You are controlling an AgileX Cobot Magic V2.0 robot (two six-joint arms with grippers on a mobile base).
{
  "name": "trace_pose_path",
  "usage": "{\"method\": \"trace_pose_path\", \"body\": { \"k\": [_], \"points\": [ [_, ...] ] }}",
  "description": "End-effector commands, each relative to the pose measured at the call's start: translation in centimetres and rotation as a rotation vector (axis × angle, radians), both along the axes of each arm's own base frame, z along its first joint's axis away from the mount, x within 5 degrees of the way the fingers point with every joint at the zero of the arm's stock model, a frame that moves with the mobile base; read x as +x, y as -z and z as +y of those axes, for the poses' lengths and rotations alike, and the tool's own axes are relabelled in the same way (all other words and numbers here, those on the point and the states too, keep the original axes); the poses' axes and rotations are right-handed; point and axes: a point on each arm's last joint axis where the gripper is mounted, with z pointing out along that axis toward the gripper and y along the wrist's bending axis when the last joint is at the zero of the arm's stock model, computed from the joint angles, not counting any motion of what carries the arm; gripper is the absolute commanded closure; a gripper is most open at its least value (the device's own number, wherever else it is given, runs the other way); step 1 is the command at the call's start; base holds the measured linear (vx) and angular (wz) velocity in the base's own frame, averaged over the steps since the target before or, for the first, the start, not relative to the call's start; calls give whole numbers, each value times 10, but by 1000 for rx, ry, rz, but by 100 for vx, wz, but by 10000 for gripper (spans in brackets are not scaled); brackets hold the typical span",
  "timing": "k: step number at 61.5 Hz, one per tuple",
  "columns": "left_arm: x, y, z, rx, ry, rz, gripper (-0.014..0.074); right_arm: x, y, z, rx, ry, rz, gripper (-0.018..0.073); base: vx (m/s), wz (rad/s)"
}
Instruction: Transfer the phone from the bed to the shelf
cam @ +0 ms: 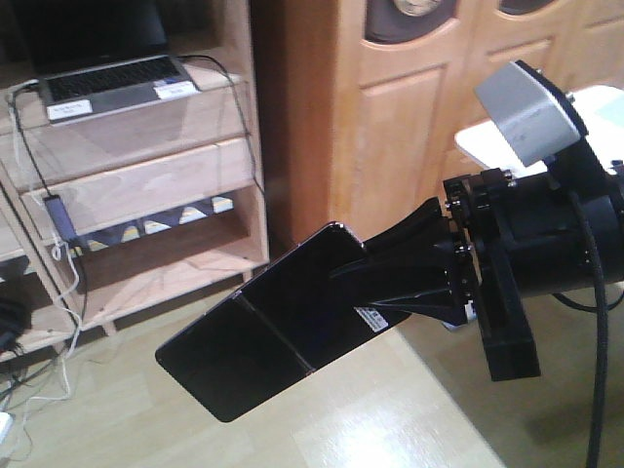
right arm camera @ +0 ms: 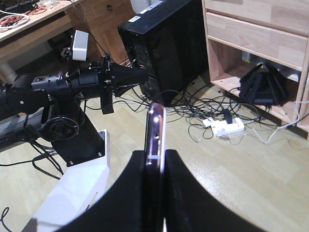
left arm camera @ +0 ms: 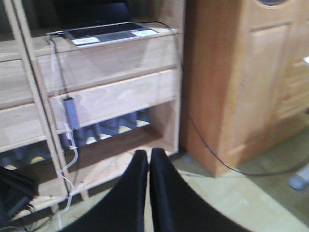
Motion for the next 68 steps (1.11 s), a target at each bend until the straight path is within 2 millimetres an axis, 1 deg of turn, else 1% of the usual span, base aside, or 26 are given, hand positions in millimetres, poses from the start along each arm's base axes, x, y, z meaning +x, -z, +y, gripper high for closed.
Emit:
{"method": "trace_pose_path", "body": {
  "k": [1,22,68],
  "points": [
    [1,-6,1,-11,-12,-77,596,-12,-20,1,96,-62,-12,561,36,30],
    [1,-6,1,-11,-12,-77,596,-12,-20,1,95,-63,-13,561,35,24],
    [1,-6,1,-11,-12,-77,596,-12,-20,1,95,-63,-13,561,35,14]
  ]
}}
